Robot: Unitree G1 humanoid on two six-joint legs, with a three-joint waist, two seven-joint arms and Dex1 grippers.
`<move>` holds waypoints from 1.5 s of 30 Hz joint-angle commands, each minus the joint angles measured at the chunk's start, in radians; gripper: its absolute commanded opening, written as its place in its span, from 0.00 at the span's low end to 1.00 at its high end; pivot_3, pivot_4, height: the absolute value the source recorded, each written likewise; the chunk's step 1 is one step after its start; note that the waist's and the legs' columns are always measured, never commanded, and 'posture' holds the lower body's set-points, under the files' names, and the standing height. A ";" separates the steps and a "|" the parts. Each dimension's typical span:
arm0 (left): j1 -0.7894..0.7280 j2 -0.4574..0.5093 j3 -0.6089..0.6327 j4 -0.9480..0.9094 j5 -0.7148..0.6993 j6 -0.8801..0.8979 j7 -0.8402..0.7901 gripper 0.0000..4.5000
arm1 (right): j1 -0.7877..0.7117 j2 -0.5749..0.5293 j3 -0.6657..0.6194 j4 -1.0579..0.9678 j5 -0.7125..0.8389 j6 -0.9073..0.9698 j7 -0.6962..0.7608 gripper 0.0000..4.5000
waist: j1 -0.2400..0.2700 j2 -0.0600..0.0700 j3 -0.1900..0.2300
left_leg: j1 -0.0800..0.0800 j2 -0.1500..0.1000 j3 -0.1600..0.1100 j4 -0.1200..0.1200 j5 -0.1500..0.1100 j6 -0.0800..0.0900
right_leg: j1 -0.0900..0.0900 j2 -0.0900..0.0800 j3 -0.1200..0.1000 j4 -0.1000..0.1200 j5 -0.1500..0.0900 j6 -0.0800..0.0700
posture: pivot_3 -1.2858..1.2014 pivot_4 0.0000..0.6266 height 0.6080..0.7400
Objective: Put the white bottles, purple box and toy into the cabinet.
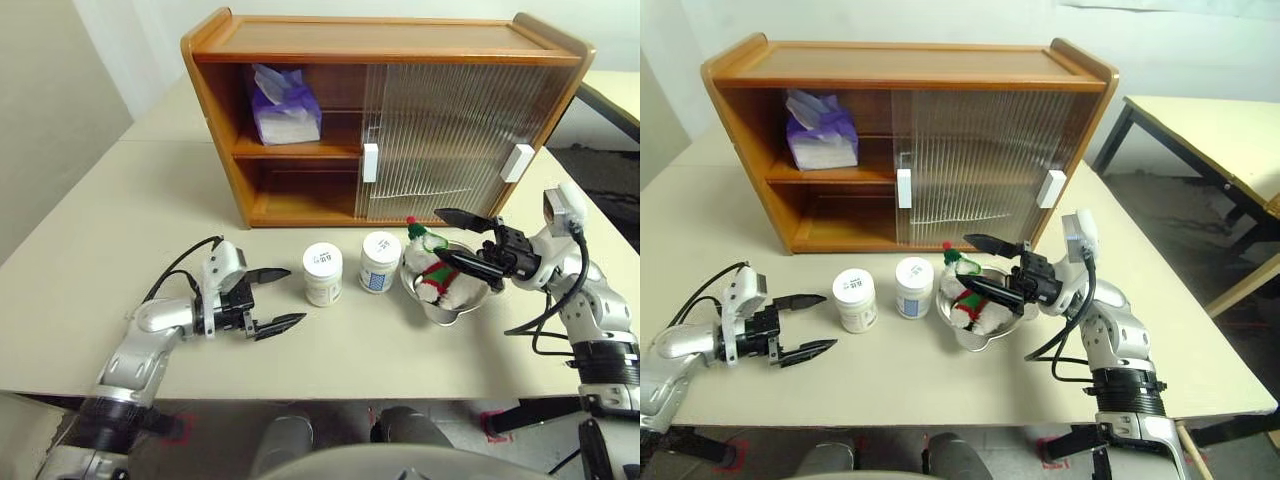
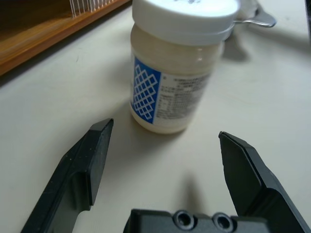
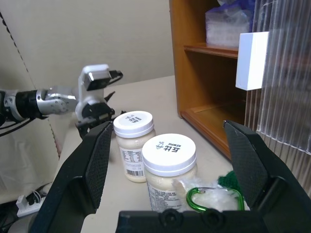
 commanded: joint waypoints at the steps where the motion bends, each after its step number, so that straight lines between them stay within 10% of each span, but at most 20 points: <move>1: -0.019 -0.026 -0.042 0.045 0.045 -0.038 0.007 0.99 | 0.002 -0.005 0.001 -0.013 -0.010 -0.002 -0.008 1.00 | 0.000 0.001 -0.001 | 0.000 0.000 0.000 0.000 0.000 0.000 | 0.000 0.000 0.000 0.000 0.000 0.000 | 0.49 0.01 1.00; 16: -0.119 -0.120 -0.120 0.161 0.098 -0.014 0.032 0.99 | 0.003 -0.013 0.001 -0.021 -0.012 0.000 -0.020 1.00 | -0.003 0.002 -0.002 | 0.000 -0.001 0.000 0.001 0.003 0.002 | 0.003 0.000 0.000 0.000 0.001 0.005 | 0.48 0.00 1.00; 21: -0.122 -0.144 -0.120 0.180 0.118 -0.021 0.074 0.69 | -0.001 -0.020 -0.002 -0.018 -0.011 0.000 -0.018 1.00 | -0.004 0.004 -0.003 | 0.000 -0.001 0.000 0.002 0.004 0.002 | 0.004 0.000 0.001 -0.001 0.001 0.006 | 0.48 0.00 1.00; 45: -0.193 -0.226 0.116 0.153 0.042 0.050 0.382 0.69 | -0.004 -0.011 0.013 -0.019 -0.010 0.006 -0.015 1.00 | 0.000 0.003 -0.002 | 0.000 -0.003 0.000 0.002 0.006 0.003 | 0.007 0.000 0.002 -0.001 0.000 0.009 | 0.49 0.01 1.00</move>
